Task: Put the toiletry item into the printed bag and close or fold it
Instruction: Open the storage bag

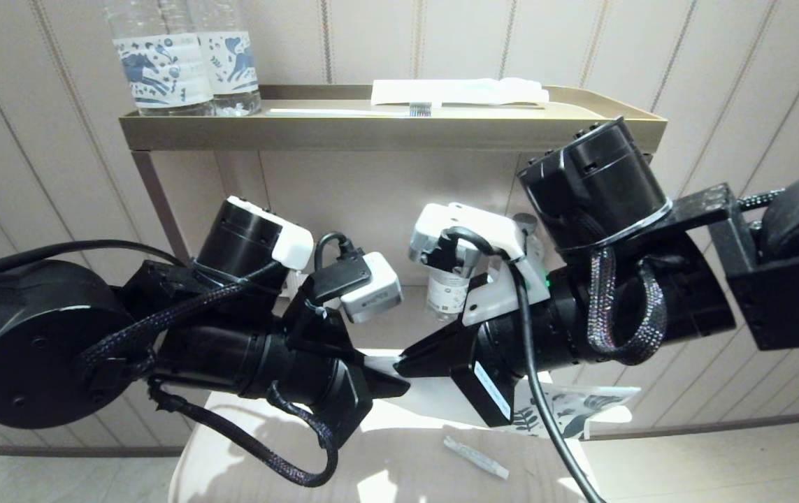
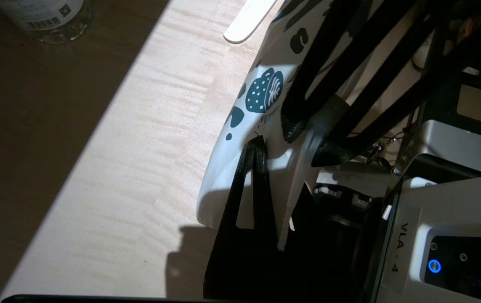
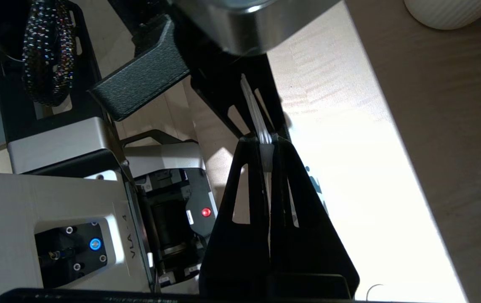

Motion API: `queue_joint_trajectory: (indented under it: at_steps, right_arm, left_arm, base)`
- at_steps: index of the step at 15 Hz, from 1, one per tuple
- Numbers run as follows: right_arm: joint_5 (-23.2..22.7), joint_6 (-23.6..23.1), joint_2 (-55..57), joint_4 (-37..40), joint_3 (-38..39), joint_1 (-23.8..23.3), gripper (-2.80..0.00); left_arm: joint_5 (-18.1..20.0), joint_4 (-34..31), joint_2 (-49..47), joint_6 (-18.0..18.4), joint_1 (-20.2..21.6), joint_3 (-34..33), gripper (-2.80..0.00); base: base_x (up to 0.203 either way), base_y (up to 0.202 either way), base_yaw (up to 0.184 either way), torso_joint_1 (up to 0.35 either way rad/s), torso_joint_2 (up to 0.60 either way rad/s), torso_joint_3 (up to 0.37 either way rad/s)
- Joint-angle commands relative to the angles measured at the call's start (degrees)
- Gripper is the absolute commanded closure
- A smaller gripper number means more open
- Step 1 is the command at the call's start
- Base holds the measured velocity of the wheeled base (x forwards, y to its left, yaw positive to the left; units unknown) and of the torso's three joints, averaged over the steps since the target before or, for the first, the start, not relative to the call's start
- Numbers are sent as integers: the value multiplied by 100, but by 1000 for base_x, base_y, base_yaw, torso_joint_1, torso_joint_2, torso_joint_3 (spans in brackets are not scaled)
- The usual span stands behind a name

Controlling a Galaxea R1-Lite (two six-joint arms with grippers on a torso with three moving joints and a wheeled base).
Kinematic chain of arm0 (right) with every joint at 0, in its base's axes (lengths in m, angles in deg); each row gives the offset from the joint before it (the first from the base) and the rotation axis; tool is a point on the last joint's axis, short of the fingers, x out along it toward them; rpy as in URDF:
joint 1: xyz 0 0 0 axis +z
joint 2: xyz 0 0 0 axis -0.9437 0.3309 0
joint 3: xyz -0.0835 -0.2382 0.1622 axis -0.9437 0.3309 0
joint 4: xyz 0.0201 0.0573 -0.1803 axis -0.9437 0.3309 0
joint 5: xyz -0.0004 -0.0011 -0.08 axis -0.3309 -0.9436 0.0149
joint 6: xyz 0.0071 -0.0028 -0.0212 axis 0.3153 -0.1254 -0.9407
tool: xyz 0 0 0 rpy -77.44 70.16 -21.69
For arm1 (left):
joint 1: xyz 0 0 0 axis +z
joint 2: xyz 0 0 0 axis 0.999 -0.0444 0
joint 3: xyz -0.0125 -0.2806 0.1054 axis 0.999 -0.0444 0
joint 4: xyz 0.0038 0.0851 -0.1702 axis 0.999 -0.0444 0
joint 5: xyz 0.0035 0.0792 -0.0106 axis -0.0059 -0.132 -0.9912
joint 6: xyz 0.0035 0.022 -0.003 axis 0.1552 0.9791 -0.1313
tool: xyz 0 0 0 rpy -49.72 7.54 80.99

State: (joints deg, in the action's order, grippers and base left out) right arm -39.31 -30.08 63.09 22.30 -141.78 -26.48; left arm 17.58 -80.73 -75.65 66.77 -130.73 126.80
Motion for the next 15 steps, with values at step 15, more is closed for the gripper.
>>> queue_joint_trajectory:
  at_steps: [15]
  right_arm:
    - [-44,-78,-1853,23,1842,-971,0]
  left_arm:
    - [10,-11,147,11,3,-23,0]
  base:
    - [0,0,0,0,0,0]
